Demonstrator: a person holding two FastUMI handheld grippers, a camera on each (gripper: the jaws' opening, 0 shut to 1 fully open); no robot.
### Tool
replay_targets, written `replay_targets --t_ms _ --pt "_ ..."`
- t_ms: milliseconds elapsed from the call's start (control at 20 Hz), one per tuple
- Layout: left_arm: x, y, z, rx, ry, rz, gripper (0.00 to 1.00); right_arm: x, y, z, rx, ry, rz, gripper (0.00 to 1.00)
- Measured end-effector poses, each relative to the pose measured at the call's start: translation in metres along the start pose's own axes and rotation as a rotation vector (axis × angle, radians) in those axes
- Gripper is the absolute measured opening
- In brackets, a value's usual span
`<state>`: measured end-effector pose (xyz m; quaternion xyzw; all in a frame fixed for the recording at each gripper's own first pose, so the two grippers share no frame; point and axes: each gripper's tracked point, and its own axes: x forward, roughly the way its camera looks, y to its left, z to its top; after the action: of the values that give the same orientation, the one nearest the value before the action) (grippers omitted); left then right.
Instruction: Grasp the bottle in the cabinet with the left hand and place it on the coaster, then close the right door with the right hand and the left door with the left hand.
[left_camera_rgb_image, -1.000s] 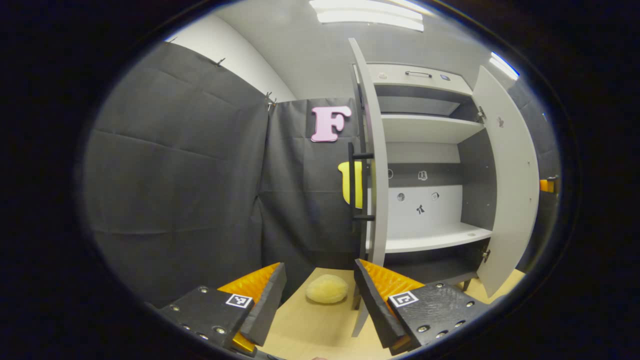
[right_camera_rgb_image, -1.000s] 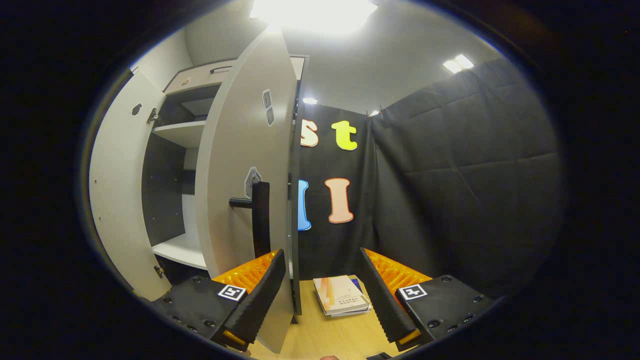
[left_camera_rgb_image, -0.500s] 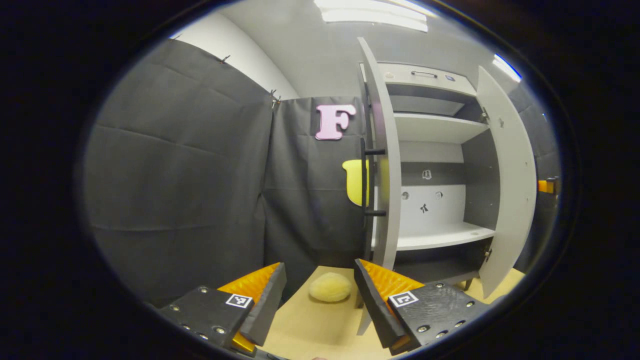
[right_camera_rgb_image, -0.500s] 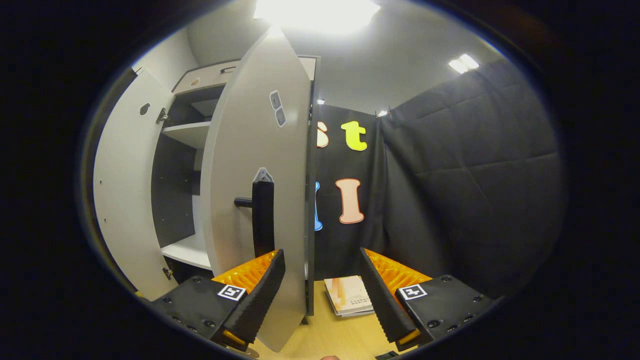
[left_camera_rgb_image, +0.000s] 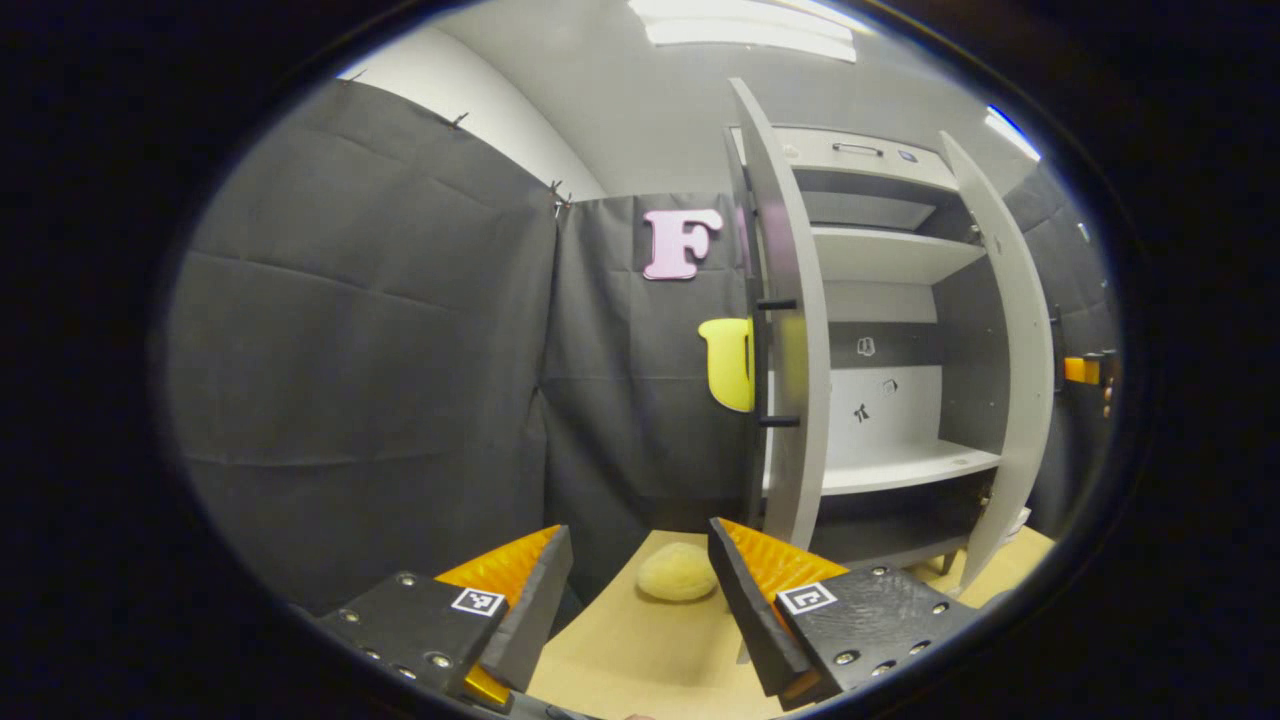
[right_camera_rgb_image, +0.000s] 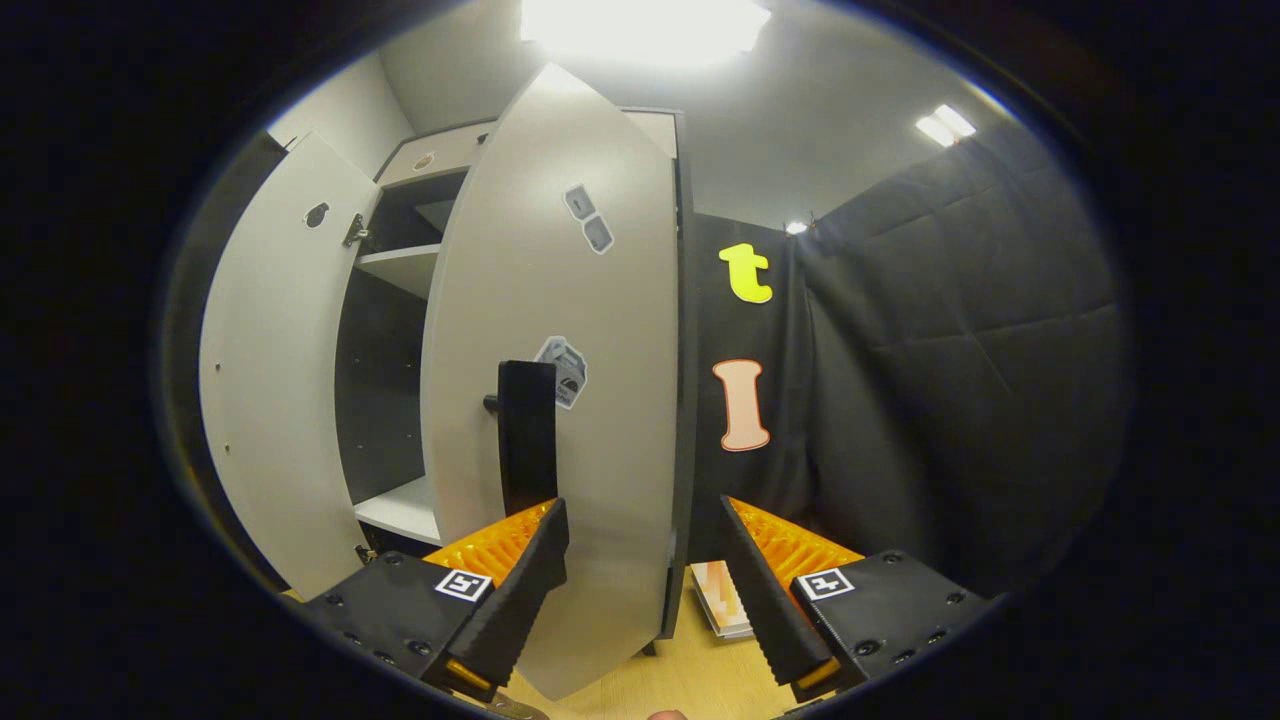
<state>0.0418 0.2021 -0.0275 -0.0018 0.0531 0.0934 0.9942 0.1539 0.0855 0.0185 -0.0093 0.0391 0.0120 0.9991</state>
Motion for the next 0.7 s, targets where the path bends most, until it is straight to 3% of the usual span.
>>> replay_targets --t_ms 400,600,700 --pt "0.007 0.013 0.008 -0.013 -0.003 0.01 0.82 -0.002 0.021 -0.016 -0.032 0.008 0.025 0.95" --pt "0.026 0.01 0.019 -0.024 0.002 0.0 0.83 -0.009 0.016 -0.023 -0.033 0.015 0.015 0.92" --pt "0.038 0.007 0.027 -0.027 0.0 -0.007 0.83 -0.014 0.011 -0.029 -0.029 0.026 0.007 0.95"
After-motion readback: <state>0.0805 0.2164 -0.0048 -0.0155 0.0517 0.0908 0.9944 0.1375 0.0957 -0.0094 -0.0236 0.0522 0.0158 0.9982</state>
